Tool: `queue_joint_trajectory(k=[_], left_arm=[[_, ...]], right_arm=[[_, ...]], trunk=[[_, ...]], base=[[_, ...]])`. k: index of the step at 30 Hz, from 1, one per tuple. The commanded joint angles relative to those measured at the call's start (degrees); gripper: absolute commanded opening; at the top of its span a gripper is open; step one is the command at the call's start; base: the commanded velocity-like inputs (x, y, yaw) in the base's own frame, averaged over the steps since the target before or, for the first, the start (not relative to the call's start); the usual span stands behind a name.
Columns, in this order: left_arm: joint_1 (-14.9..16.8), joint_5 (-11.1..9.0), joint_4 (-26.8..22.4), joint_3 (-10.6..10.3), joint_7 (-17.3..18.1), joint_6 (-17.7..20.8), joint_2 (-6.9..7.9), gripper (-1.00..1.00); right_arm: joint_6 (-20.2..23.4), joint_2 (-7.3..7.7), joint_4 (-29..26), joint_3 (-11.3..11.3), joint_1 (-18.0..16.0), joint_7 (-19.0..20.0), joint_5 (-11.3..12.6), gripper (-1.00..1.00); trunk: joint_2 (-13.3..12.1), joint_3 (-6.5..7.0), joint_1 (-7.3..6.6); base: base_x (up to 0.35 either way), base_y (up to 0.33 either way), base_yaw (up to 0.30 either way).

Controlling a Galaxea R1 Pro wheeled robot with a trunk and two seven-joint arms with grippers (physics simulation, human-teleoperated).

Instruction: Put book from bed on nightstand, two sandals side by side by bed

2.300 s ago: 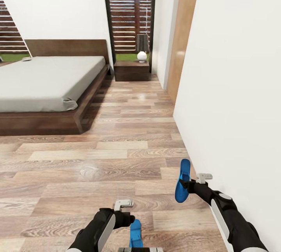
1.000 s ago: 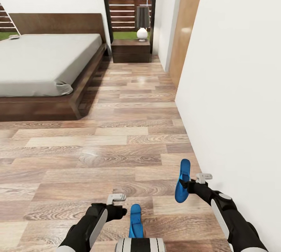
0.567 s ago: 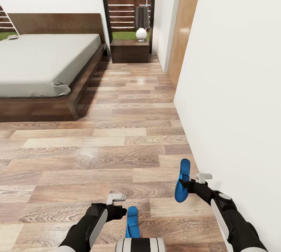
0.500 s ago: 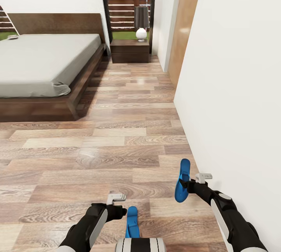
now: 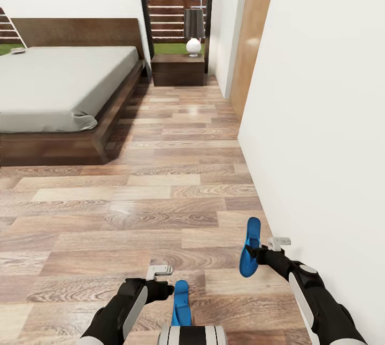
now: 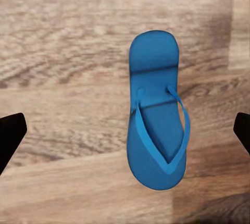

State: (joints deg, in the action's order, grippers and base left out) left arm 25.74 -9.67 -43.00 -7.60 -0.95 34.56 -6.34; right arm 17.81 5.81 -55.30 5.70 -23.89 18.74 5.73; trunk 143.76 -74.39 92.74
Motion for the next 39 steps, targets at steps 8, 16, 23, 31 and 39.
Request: queue_joint_trajectory(k=[8, 16, 23, 31, 39], left_arm=[[0.01, -0.29, -0.07, -0.05, -0.13, 0.26, 0.00, 1.00], [0.01, -0.26, -0.07, -0.05, -0.27, 0.28, -0.08, 1.00], [0.01, -0.26, -0.07, -0.05, -0.28, 0.25, -0.07, 1.00], [0.01, -0.26, -0.07, -0.05, -0.28, 0.26, -0.07, 1.00], [0.01, -0.34, -0.07, -0.05, -0.28, 0.29, -0.11, 1.00]], right_arm=[[0.45, -0.01, -0.07, 0.05, -0.03, 0.16, 0.59, -1.00], [0.39, -0.01, -0.06, 0.01, -0.01, 0.16, 0.59, -1.00], [0.39, -0.01, -0.04, 0.01, -0.02, 0.16, 0.59, -1.00], [0.35, -0.23, 0.16, -0.11, -0.01, 0.08, 0.54, -1.00], [0.13, -0.53, 0.40, -0.16, 0.00, 0.09, 0.73, -1.00]], trunk=[[0.02, -0.04, -0.03], [0.02, -0.04, -0.03], [0.02, -0.04, -0.03], [0.02, -0.04, -0.03], [0.02, -0.04, -0.03]], base=[[-0.119, 0.000, 0.000], [0.036, -0.152, 0.000], [0.008, -0.022, 0.000], [0.000, 0.000, 0.000], [0.000, 0.000, 0.000]])
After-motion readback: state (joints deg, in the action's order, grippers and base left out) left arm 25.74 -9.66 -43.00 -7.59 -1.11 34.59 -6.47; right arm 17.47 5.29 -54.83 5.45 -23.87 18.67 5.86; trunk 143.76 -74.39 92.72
